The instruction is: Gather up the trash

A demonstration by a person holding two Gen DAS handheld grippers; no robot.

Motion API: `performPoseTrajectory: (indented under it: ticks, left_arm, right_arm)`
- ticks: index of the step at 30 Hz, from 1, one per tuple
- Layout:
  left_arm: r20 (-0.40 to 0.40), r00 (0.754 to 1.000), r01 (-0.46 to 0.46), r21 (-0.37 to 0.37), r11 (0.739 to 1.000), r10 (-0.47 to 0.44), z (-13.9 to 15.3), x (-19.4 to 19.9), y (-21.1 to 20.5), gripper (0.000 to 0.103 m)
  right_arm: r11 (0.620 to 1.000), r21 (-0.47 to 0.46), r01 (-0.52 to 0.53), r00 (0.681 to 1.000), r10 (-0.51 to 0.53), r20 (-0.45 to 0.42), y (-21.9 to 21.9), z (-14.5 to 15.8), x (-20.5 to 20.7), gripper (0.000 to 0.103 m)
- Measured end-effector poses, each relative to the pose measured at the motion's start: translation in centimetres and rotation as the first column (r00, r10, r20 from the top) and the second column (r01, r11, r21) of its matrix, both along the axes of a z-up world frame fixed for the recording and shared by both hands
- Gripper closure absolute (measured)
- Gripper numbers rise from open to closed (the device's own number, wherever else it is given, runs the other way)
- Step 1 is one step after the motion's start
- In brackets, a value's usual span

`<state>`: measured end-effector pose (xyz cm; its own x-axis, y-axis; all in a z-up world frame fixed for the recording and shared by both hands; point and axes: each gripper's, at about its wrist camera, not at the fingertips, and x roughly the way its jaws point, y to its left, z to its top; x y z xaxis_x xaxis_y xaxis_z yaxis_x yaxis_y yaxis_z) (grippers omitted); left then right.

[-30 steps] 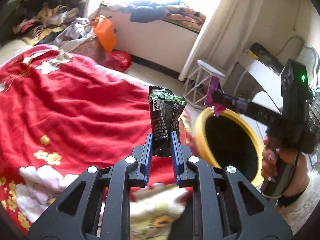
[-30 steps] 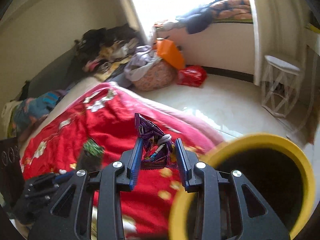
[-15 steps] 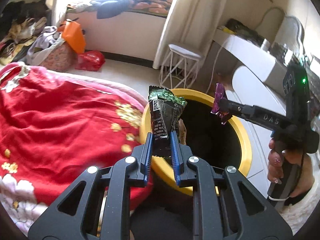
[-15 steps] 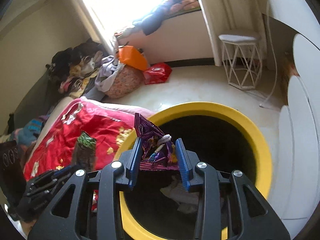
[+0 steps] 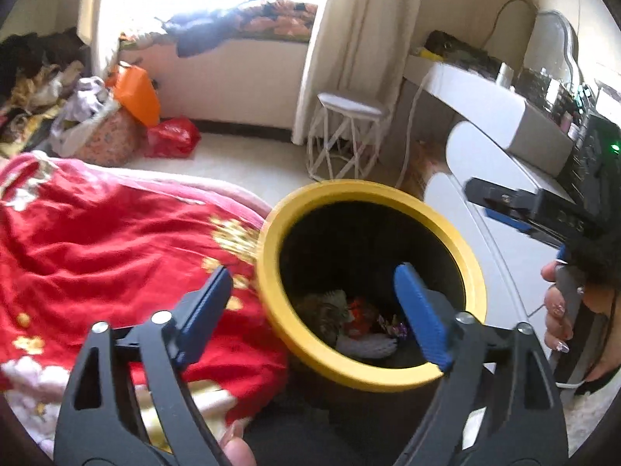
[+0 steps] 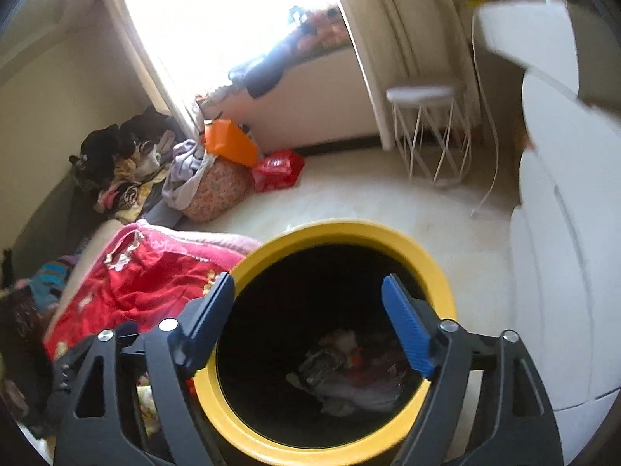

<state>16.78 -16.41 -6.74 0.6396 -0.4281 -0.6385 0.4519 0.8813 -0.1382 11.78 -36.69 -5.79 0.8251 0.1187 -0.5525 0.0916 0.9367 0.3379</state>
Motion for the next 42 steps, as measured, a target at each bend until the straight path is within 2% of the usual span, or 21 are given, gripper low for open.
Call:
performPoseTrajectory:
  ticks: [1, 4, 9, 11, 18, 23, 27, 34, 42]
  left_arm:
    - [0.016, 1.000, -0.018, -0.001, 1.000, 0.018, 0.5, -0.4, 0.6, 0.013]
    - [0.089, 0.992, -0.089, -0.021, 0.996, 0.091, 2.4, -2.3, 3.3, 0.011]
    - [0.155, 0.971, -0.178, -0.035, 0.983, 0.181, 3.9, -5.3, 6.9, 0.011]
    - [0.189, 0.958, -0.215, -0.017, 0.976, 0.214, 4.2, -6.8, 8.1, 0.011]
    - [0.242, 0.918, -0.316, -0.035, 0.948, 0.315, 5.0, -11.6, 12.5, 0.011]
    - [0.274, 0.894, -0.354, -0.051, 0.934, 0.354, 5.4, -13.5, 14.4, 0.011]
    - [0.289, 0.886, -0.360, -0.066, 0.930, 0.363, 5.4, -14.0, 15.2, 0.011]
    - [0.269, 0.884, -0.370, -0.101, 0.924, 0.383, 5.4, -13.8, 16.1, 0.011]
    - [0.272, 0.880, -0.377, -0.104, 0.921, 0.391, 5.5, -13.9, 16.3, 0.011]
  right_arm:
    - [1.000, -0.028, 0.008, 1.000, -0.007, 0.031, 0.7, 0.6, -0.8, 0.014]
    - [0.992, -0.121, 0.022, 0.992, -0.007, 0.123, 3.3, 2.0, -3.1, 0.007]
    - [0.985, -0.172, 0.030, 0.976, 0.008, 0.219, 6.7, 3.0, -5.7, 0.007]
    - [0.984, -0.173, 0.042, 0.970, 0.002, 0.244, 8.1, 3.1, -6.7, 0.007]
    - [0.974, -0.219, 0.053, 0.935, 0.029, 0.354, 13.1, 3.3, -10.1, 0.007]
    - [0.968, -0.248, 0.048, 0.920, 0.054, 0.389, 15.3, 2.9, -11.8, 0.006]
    - [0.957, -0.286, 0.049, 0.912, 0.074, 0.404, 16.4, 2.8, -12.4, 0.006]
    - [0.955, -0.292, 0.055, 0.912, 0.071, 0.405, 16.7, 2.9, -12.9, 0.006]
    - [0.955, -0.294, 0.049, 0.912, 0.077, 0.402, 17.1, 2.8, -12.9, 0.006]
